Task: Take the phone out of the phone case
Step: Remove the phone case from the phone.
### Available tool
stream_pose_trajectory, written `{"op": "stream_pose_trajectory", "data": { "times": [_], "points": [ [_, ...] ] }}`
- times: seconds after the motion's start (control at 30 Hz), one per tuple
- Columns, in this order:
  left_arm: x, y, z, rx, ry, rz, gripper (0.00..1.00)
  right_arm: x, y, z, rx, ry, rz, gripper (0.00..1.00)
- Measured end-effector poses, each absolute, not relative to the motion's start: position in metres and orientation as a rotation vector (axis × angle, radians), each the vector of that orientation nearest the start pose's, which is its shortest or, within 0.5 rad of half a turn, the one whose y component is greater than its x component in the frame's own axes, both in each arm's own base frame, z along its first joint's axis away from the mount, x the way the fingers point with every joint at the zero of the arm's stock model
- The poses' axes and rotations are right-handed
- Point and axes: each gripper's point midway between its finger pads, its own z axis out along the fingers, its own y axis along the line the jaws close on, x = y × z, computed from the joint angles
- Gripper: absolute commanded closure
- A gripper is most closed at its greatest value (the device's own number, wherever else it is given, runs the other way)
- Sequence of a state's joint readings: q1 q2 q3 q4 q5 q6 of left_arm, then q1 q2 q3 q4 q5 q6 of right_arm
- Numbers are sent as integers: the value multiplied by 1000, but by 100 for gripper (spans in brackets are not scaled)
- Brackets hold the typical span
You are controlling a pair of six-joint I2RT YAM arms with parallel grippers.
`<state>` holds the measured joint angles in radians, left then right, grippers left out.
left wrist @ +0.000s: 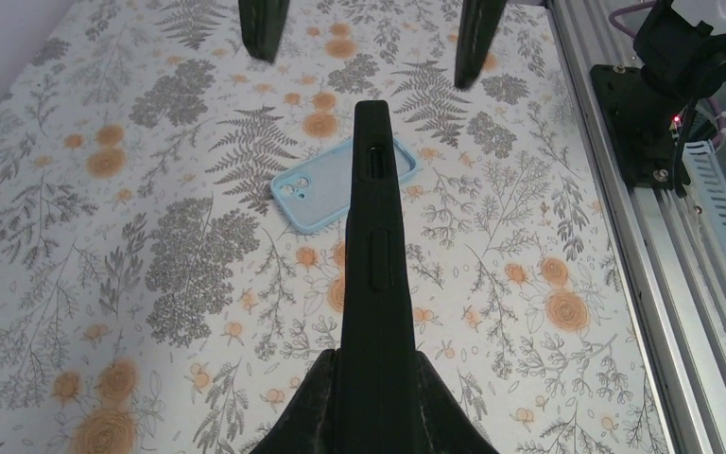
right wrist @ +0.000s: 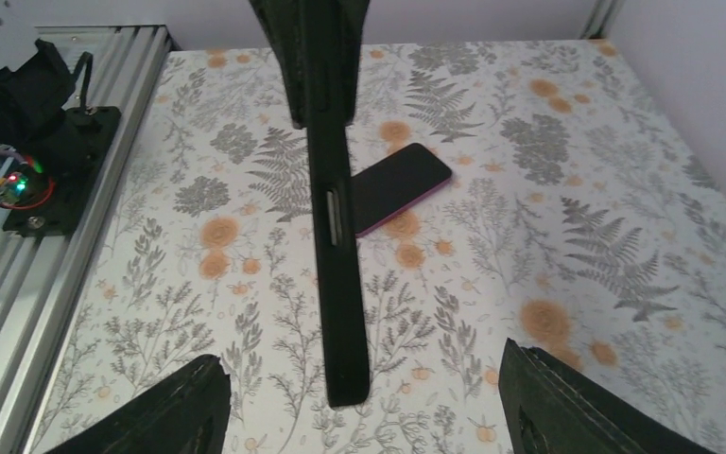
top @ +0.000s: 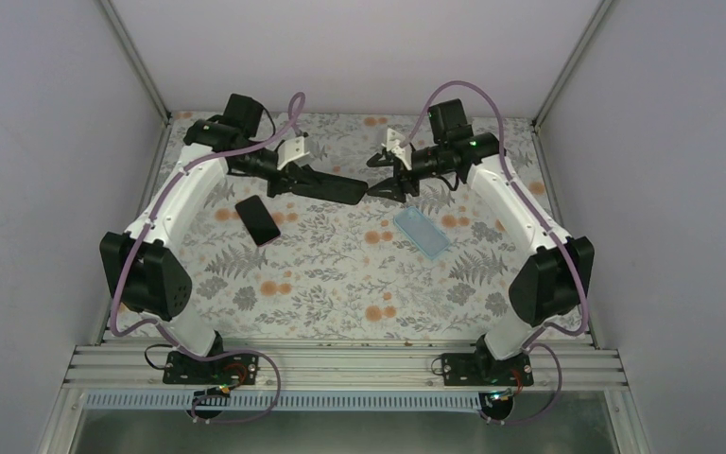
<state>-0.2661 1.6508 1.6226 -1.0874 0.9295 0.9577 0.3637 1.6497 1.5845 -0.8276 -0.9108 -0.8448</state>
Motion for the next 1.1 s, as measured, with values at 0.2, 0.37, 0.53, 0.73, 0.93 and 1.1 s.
{"op": "stream_pose_trajectory", "data": {
  "times": [0.2, 0.37, 0.53, 0.73, 0.93, 1.1],
  "points": [
    [316, -234, 279, 1531, 1680, -878, 98, 327, 276, 269, -1545, 1585, 868, 30],
    [316, -235, 281, 1534, 1675, -876, 98, 333, 276, 259, -1541, 1615, 863, 31],
    [316, -234, 279, 1539, 1681, -863, 98, 337, 275, 255, -1539, 1629, 852, 32],
    [317, -231, 277, 1548, 1701, -829, 98, 341, 269, 252, -1529, 1647, 844, 32],
    [312, -230, 281, 1561, 1692, -803, 98, 353, 264, 249, -1516, 1671, 825, 34],
    [305, -236, 281, 1585, 1680, -809, 98, 360, 266, 251, -1528, 1656, 818, 35]
  ]
}}
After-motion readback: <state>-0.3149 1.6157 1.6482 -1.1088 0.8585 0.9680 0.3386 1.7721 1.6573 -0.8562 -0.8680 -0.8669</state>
